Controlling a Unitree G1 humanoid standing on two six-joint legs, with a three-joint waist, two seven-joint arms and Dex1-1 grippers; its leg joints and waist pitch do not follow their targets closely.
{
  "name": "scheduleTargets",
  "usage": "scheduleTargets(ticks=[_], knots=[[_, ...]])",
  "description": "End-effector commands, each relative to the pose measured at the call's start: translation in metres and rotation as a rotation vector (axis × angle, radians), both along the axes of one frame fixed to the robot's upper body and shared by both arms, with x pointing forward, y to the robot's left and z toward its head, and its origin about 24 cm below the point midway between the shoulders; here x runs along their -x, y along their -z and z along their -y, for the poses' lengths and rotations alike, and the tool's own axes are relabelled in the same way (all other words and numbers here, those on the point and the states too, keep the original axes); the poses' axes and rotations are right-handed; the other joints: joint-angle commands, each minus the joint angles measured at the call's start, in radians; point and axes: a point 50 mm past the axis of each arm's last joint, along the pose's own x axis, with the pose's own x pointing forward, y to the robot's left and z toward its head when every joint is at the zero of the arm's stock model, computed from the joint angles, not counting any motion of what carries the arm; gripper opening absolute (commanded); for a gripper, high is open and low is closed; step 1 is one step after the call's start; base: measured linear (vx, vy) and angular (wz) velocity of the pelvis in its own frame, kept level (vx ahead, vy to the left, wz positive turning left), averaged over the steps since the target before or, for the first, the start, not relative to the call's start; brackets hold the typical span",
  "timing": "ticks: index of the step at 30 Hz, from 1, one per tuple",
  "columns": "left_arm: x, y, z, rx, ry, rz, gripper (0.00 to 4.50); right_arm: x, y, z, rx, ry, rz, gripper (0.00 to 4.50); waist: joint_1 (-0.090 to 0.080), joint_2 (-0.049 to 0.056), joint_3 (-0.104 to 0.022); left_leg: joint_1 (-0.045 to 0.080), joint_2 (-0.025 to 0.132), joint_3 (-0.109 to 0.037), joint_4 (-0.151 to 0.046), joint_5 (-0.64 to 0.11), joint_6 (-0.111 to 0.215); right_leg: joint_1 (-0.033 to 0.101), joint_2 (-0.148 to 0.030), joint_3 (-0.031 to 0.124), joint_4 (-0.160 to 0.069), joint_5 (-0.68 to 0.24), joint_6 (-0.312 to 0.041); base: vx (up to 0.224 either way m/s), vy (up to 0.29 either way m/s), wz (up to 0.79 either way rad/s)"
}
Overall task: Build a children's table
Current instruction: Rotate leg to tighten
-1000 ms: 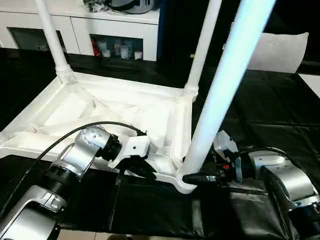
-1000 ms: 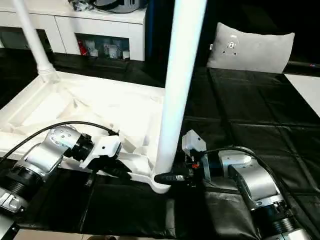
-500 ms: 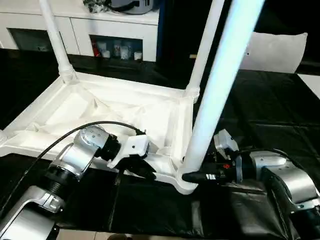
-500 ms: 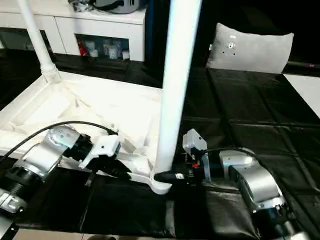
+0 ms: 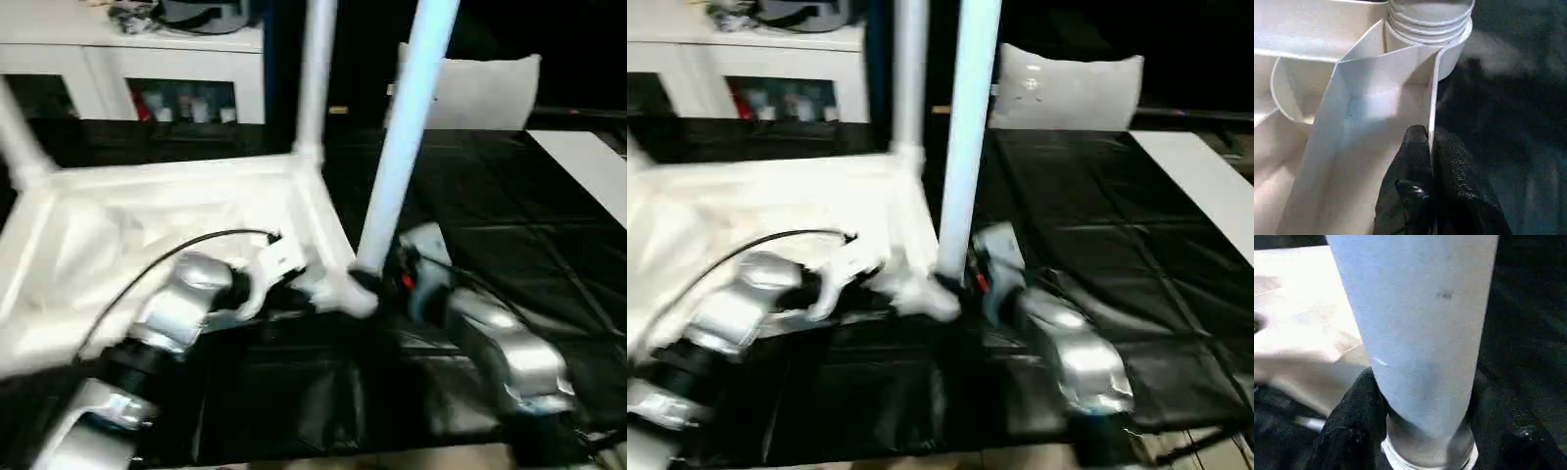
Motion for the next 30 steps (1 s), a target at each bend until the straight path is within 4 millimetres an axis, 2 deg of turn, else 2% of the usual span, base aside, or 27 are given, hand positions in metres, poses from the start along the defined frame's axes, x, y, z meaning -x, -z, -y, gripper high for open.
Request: scheduleTargets(ticks=[1,3,5,6,8,9,11,13,15,16,17,19,21,22,26,29,30], knots=[[-0.011,-0.027,0.029,0.095,-0.065,0.123,0.00,0.009,0.010,-0.041,-0.060,-0.118,-0.055,2.60,0.006,0.007,-0.061,0.011,0.047,-0.022,-0.072,-0.249,-0.025,0.026,-0.079,0.049,-0.097,-0.304,-0.191,0.000,0.000,0.00],[-0.012,-0.028,0.030,0.096,-0.078,0.130,0.00,0.008,0.009,-0.041,-0.058,-0.099,-0.039,2.73,0.013,0.005,-0.063,0.008,0.045,-0.021,-0.072,-0.219,-0.011,0.034,-0.077,0.049,-0.094,-0.255,-0.189,0.000,0.000,0.00],[-0.011,-0.029,0.030,0.094,-0.075,0.132,0.00,0.008,0.008,-0.040,-0.074,-0.088,-0.038,2.91,0.016,0.010,-0.068,0.007,0.046,-0.021,-0.073,-0.180,0.003,0.038,-0.076,0.048,-0.087,-0.178,-0.196,0.000,0.000,0.00],[-0.011,-0.029,0.029,0.085,-0.063,0.137,0.00,0.007,0.007,-0.039,-0.087,-0.082,-0.029,3.04,0.016,0.009,-0.069,0.006,0.046,-0.020,-0.072,-0.155,0.017,0.041,-0.075,0.048,-0.083,-0.118,-0.209,0.000,0.000,0.00],[-0.010,-0.029,0.028,0.074,-0.049,0.143,0.00,0.007,0.005,-0.038,-0.095,-0.081,-0.013,3.13,0.017,0.011,-0.068,0.006,0.046,-0.019,-0.073,-0.150,0.022,0.043,-0.075,0.047,-0.083,-0.100,-0.218,0.000,0.000,0.00],[-0.009,-0.028,0.025,0.067,-0.026,0.147,0.00,0.006,0.003,-0.034,-0.097,-0.084,0.008,3.24,0.017,0.015,-0.066,0.007,0.047,-0.020,-0.075,-0.159,0.021,0.043,-0.077,0.047,-0.084,-0.111,-0.220,0.000,0.000,0.00],[-0.008,-0.027,0.022,0.063,-0.005,0.149,0.00,0.006,0.002,-0.030,-0.094,-0.088,0.022,3.37,0.016,0.010,-0.065,0.008,0.047,-0.019,-0.075,-0.178,0.017,0.042,-0.076,0.047,-0.087,-0.135,-0.217,0.000,0.000,0.00],[-0.006,-0.026,0.017,0.053,0.032,0.163,0.00,0.007,0.001,-0.022,-0.081,-0.098,0.041,3.56,0.017,0.012,-0.064,0.007,0.048,-0.021,-0.076,-0.195,0.014,0.044,-0.077,0.048,-0.089,-0.165,-0.209,0.000,0.000,0.00],[-0.006,-0.025,0.012,0.043,0.052,0.160,0.00,0.008,0.001,-0.014,-0.078,-0.113,0.052,3.66,0.016,0.011,-0.065,0.007,0.049,-0.020,-0.076,-0.186,0.014,0.043,-0.076,0.048,-0.087,-0.152,-0.211,0.000,0.000,0.00],[-0.005,-0.023,0.007,0.040,0.070,0.154,0.00,0.010,0.001,-0.007,-0.073,-0.144,0.058,3.76,0.017,0.012,-0.065,0.007,0.049,-0.019,-0.075,-0.175,0.019,0.044,-0.077,0.048,-0.085,-0.135,-0.214,0.000,0.000,0.00],[-0.004,-0.022,0.003,0.034,0.089,0.149,0.00,0.012,0.000,-0.001,-0.068,-0.174,0.061,3.98,0.022,0.009,-0.066,0.008,0.050,-0.020,-0.074,-0.163,0.025,0.048,-0.076,0.047,-0.084,-0.116,-0.214,0.000,0.000,0.00],[-0.003,-0.021,0.000,0.030,0.107,0.146,0.00,0.014,0.000,0.003,-0.061,-0.203,0.063,4.04,0.022,0.011,-0.066,0.006,0.049,-0.018,-0.073,-0.154,0.036,0.046,-0.077,0.048,-0.081,-0.093,-0.224,0.000,0.000,0.00],[0.001,-0.020,-0.009,0.019,0.191,0.150,0.00,0.020,0.000,0.018,-0.020,-0.310,0.067,4.19,0.023,0.011,-0.065,0.007,0.050,-0.017,-0.072,-0.167,0.039,0.047,-0.078,0.047,-0.083,-0.118,-0.225,0.000,0.000,0.00],[0.004,-0.020,-0.012,0.023,0.259,0.144,0.00,0.024,-0.001,0.026,0.001,-0.387,0.069,4.42,0.026,0.011,-0.064,0.007,0.050,-0.018,-0.072,-0.178,0.042,0.047,-0.078,0.047,-0.086,-0.136,-0.220,0.000,0.000,0.00],[0.011,-0.017,-0.021,-0.008,0.377,0.120,0.00,0.030,-0.004,0.038,0.035,-0.535,0.057,4.48,0.035,0.011,-0.063,0.010,0.053,-0.016,-0.072,-0.186,0.047,0.043,-0.078,0.048,-0.086,-0.146,-0.227,0.000,0.000,0.00],[0.017,-0.014,-0.028,-0.046,0.482,0.093,0.00,0.031,-0.009,0.048,0.068,-0.636,0.041,4.48,0.049,0.012,-0.063,0.018,0.056,-0.016,-0.072,-0.191,0.041,0.038,-0.079,0.047,-0.085,-0.159,-0.232,0.000,0.000,0.00],[0.018,-0.014,-0.028,-0.047,0.488,0.091,0.00,0.031,-0.010,0.049,0.070,-0.642,0.040,4.48,0.050,0.012,-0.063,0.016,0.057,-0.016,-0.074,-0.188,0.040,0.041,-0.079,0.047,-0.084,-0.155,-0.232,0.000,0.000,0.00]])
